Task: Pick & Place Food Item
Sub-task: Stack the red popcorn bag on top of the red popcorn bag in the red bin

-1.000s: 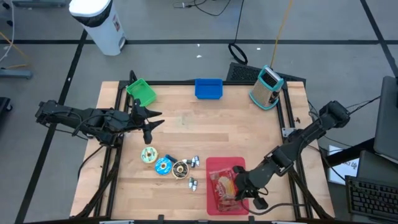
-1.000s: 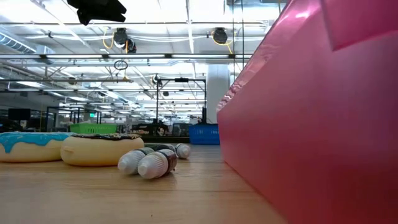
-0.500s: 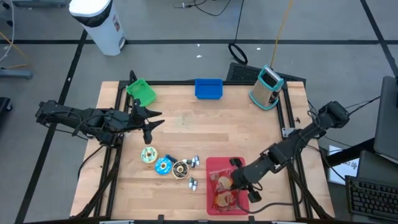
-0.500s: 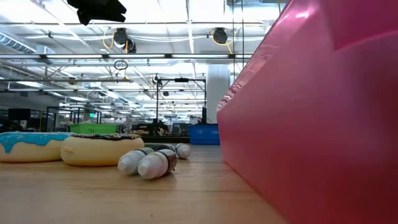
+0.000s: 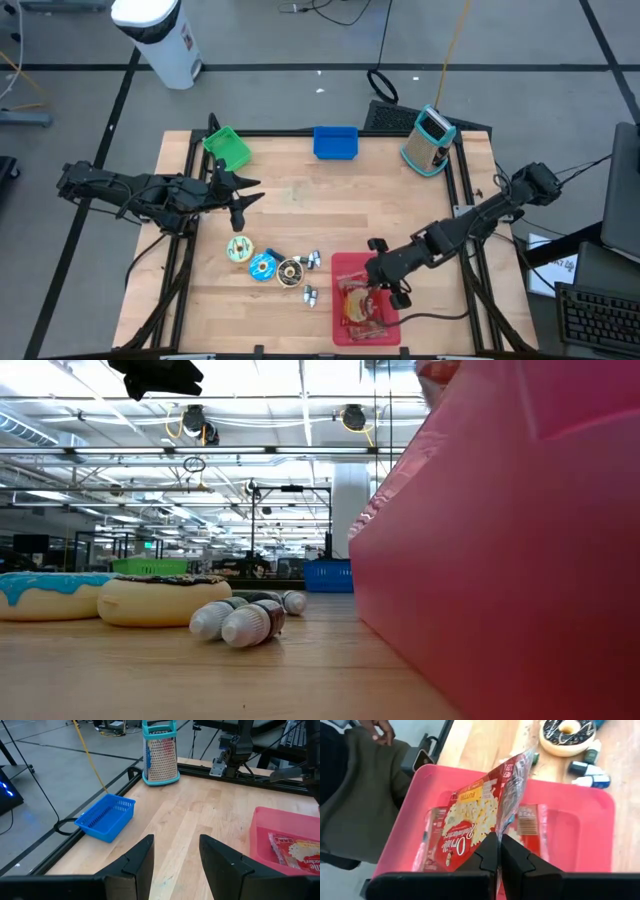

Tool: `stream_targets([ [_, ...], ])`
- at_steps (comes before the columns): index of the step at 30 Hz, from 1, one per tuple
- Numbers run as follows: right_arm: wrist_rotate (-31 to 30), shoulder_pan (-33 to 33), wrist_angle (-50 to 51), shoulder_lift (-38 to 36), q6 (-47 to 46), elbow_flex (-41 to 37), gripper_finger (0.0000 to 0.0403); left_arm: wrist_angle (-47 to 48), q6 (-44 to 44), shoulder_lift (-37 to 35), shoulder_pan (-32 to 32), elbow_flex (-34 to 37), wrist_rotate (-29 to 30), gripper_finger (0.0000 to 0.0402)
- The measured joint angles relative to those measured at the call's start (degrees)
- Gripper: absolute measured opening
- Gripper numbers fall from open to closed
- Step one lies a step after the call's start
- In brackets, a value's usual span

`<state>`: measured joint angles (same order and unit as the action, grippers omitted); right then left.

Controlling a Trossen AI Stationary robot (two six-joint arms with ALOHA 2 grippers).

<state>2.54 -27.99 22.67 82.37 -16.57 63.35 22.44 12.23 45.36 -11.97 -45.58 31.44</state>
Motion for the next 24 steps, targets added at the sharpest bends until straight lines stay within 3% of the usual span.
stream_targets([
  [13, -0.18, 1.32, 2.45, 0.00, 2.02, -0.11, 0.0003, 0.00, 0.00, 0.00, 0.00, 0.00, 0.00, 0.0159],
  [24, -2.51, 1.34, -3.75, -0.02, 2.33, -6.93, 0.0004, 0.00, 0.00, 0.00, -0.01, 0.00, -0.01, 0.0159],
])
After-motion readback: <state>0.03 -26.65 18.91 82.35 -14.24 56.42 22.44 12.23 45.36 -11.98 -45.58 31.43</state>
